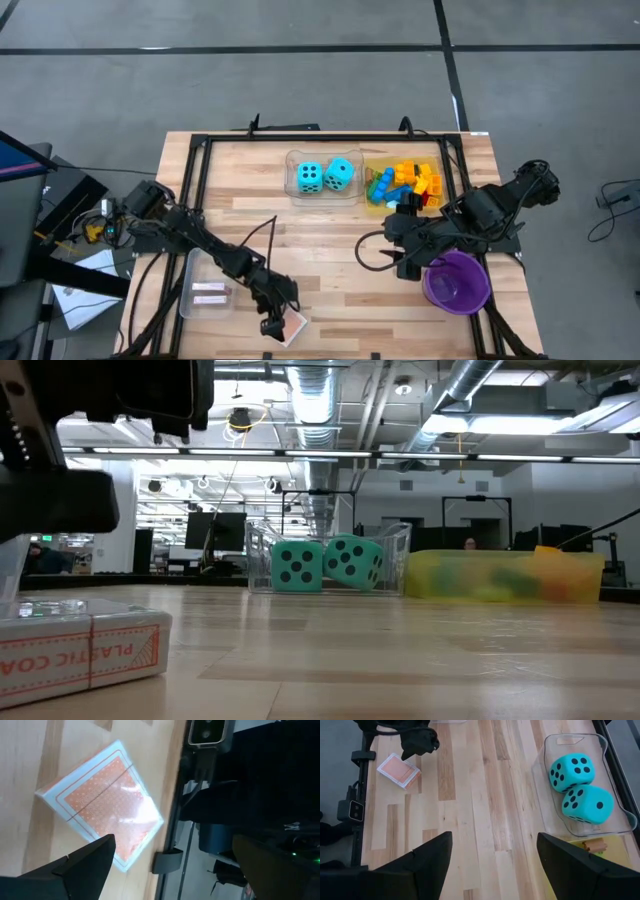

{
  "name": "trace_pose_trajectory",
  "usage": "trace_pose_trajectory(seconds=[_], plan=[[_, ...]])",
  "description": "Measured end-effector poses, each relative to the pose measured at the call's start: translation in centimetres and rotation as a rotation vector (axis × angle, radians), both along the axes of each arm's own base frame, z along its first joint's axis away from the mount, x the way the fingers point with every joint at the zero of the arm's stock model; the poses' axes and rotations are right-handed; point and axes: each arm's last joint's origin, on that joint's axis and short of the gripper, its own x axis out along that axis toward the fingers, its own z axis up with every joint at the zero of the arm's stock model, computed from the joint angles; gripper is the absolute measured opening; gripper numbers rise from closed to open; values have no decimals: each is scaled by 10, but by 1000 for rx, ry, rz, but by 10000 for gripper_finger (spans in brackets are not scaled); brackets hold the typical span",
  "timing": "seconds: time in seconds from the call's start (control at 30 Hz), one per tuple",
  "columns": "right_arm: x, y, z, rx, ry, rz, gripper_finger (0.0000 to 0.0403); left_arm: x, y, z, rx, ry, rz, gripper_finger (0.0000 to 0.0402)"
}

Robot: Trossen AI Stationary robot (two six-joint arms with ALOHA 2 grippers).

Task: Pick & Place Toys
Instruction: Put the orange deck of cards into the white bin

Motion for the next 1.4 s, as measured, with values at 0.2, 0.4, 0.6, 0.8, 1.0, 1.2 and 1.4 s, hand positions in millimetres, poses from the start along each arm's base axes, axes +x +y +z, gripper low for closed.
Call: trace_pose_trajectory(seconds=[0.2, 0.4, 0.6, 0.8, 1.0, 1.2, 1.4], plan=[[0, 0, 0, 0, 0, -1, 284, 2, -4, -16, 19, 35, -6, 400], [0, 0, 0, 4, 0, -6, 284, 2, -4, -17, 31, 25, -21, 400], [0, 0, 0, 5, 3, -5, 284, 1, -2, -16, 35, 28, -17, 400], [0, 0, 0, 5, 3, 1, 284, 0, -1, -13, 33, 34, -16, 400], [0, 1, 0, 7, 3, 5, 284, -2, 0, -10, 32, 34, -17, 400], [0, 1, 0, 9, -1, 5, 284, -2, 0, -10, 30, 33, -21, 399], [0, 1, 0, 10, -1, 4, 284, -4, 1, -12, 61, 48, -32, 399]])
